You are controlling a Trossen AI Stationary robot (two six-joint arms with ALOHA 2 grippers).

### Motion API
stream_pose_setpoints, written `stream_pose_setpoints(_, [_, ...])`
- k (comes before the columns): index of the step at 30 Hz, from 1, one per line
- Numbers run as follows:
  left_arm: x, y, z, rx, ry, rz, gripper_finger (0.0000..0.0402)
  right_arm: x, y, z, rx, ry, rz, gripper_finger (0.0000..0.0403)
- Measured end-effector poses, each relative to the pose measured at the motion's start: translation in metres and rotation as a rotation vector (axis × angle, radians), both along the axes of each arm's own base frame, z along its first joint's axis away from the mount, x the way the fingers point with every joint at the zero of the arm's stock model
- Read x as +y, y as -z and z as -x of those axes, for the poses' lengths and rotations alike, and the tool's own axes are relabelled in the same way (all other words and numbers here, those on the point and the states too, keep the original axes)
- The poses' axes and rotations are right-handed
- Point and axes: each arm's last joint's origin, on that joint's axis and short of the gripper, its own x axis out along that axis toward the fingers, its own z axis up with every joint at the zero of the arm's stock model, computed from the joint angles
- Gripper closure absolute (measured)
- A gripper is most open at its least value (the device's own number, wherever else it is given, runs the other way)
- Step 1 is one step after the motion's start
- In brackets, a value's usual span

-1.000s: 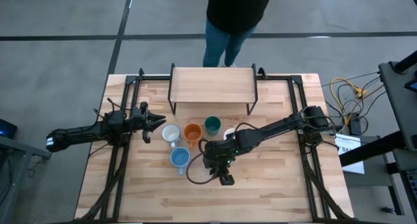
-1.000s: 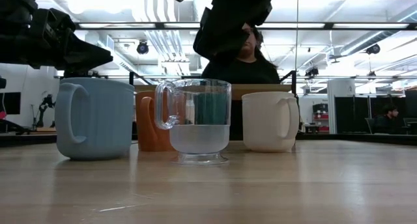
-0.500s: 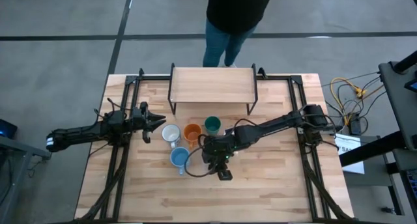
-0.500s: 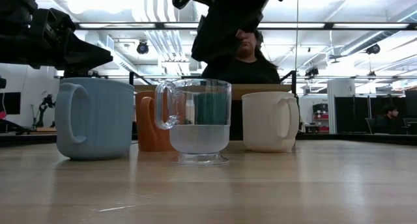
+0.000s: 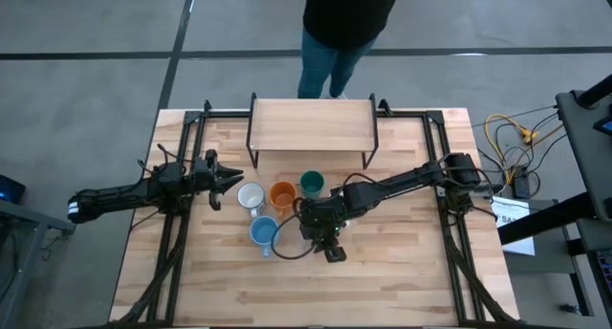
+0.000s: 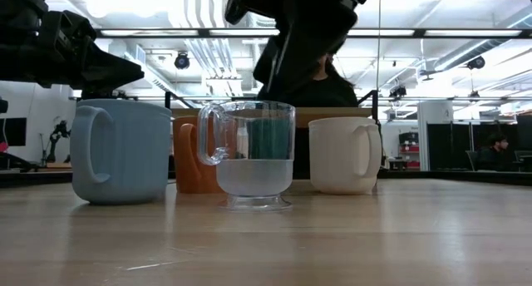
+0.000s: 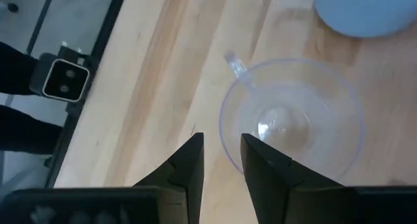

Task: Stack small to large cups/mugs on shelf
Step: Put the transparent mug on the shelf

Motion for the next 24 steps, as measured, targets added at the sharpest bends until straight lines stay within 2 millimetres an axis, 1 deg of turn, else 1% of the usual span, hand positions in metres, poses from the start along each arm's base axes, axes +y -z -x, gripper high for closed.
stream_pose_setpoints(13, [0.000, 0.000, 0.000, 0.000, 0.000, 0.000, 0.0333, -0.001, 0.001, 0.000, -0.011, -0.020, 0.012, 0.0307])
stream_pose_setpoints(24, [0.000, 0.000, 0.000, 0.000, 0.000, 0.000, 0.0333, -0.011, 0.004, -0.001, -0.002, -0.003, 0.017, 0.0307])
